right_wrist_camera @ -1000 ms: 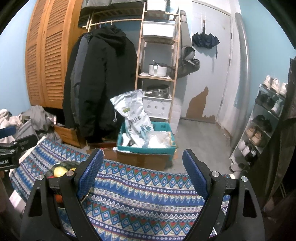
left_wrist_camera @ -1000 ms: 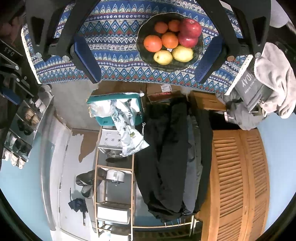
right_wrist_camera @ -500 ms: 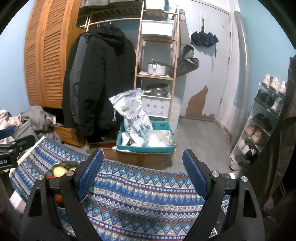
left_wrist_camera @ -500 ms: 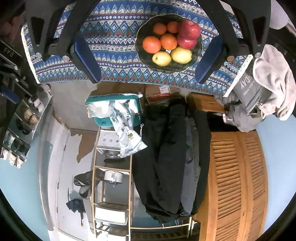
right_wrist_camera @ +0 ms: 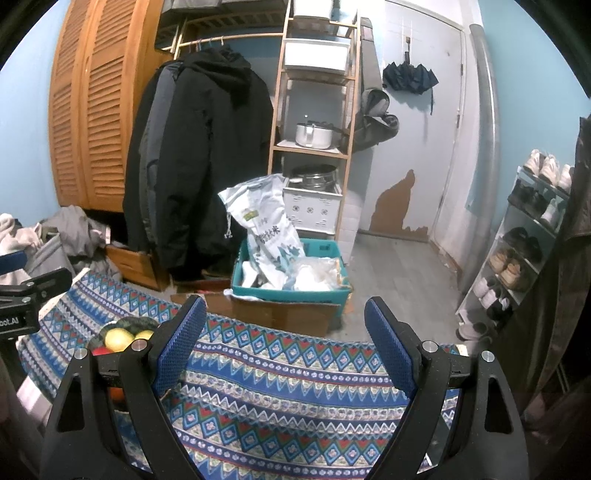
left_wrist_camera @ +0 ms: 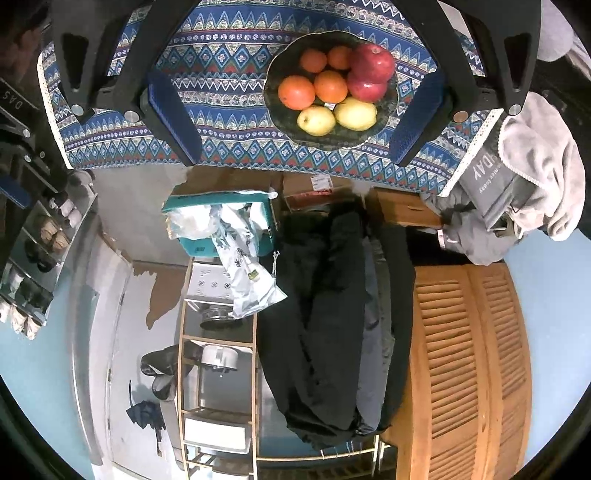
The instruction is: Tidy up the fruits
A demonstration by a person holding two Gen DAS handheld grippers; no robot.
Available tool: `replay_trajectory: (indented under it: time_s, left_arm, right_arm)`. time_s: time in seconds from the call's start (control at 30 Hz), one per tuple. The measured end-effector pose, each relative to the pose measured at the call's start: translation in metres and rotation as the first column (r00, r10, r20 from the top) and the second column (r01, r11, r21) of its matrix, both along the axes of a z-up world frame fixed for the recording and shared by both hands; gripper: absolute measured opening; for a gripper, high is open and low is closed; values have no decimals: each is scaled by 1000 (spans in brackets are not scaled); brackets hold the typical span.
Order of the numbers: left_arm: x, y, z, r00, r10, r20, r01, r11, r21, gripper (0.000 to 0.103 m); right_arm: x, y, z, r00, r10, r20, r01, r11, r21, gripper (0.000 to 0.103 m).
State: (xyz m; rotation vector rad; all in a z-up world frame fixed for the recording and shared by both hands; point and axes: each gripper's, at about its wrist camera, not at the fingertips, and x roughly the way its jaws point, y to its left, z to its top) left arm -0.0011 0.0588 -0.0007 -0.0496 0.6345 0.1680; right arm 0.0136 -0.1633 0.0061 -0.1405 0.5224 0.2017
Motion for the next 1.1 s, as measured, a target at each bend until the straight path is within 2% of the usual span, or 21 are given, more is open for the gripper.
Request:
replay_trajectory:
  time_s: [1.1]
  left_arm:
    - [-2,-3,0,1000,-7,5,7,1000,2,102]
  right_arm:
    - [0,-1,0,1000,-2,0,2,1000,-1,87]
